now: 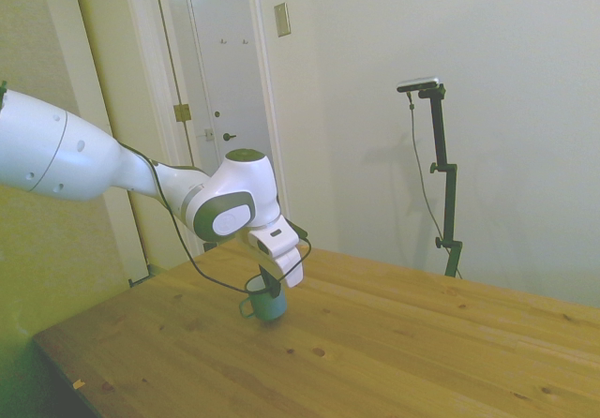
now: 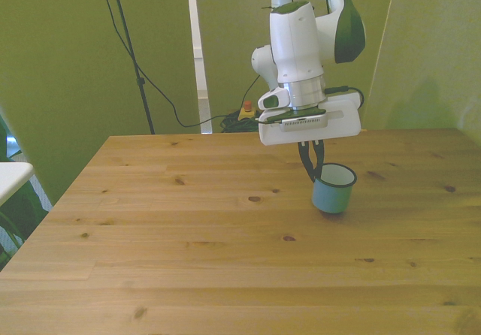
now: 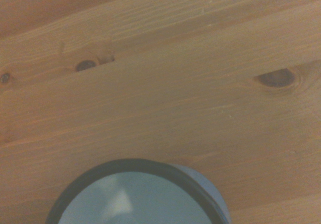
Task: Flip the mug upright
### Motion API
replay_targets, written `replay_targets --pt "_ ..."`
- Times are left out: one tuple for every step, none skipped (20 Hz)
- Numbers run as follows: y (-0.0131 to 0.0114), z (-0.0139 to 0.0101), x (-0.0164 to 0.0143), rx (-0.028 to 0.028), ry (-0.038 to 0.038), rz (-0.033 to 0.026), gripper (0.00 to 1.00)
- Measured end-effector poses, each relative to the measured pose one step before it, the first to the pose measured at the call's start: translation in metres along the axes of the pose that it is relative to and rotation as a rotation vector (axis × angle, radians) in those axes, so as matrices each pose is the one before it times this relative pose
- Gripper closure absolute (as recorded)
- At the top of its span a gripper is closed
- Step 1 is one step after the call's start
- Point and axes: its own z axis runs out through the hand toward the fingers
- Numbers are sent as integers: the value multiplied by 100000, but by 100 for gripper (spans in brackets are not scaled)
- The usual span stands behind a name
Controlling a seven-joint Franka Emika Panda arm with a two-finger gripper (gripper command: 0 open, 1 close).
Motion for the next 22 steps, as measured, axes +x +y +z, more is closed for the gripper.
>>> replay_targets --pt "47 77 26 -223 -154 90 100" --pt "57 97 39 -251 -158 117 100" --pt "44 128 37 -226 -124 92 100" --pt "38 148 27 -238 -130 74 100" --pt "44 153 26 -253 -139 83 100" --pt "31 121 6 -218 -138 48 0" --pt "59 106 11 -272 -188 131 0" --pt "87 82 26 -348 -257 156 0" --pt "88 54 38 -246 -177 140 0" --pt "81 41 42 -139 -72 147 0" --pt "63 41 24 -101 -47 100 0" --pt "57 53 3 -117 -66 65 0" --pt "55 62 -11 -127 -78 41 0" --pt "47 51 -18 -110 -71 29 0" --pt "43 45 -17 -97 -63 23 0" --pt "26 23 -11 -47 -30 11 0" --pt "-8 -53 -3 90 54 -13 0" --pt "-14 -83 -10 127 72 -28 0" --pt "-13 -89 -10 136 77 -27 0" --pt "-12 -85 -11 129 72 -26 0" --pt "-13 -97 -13 147 82 -29 0" --pt "-24 -180 -21 276 155 -55 0"
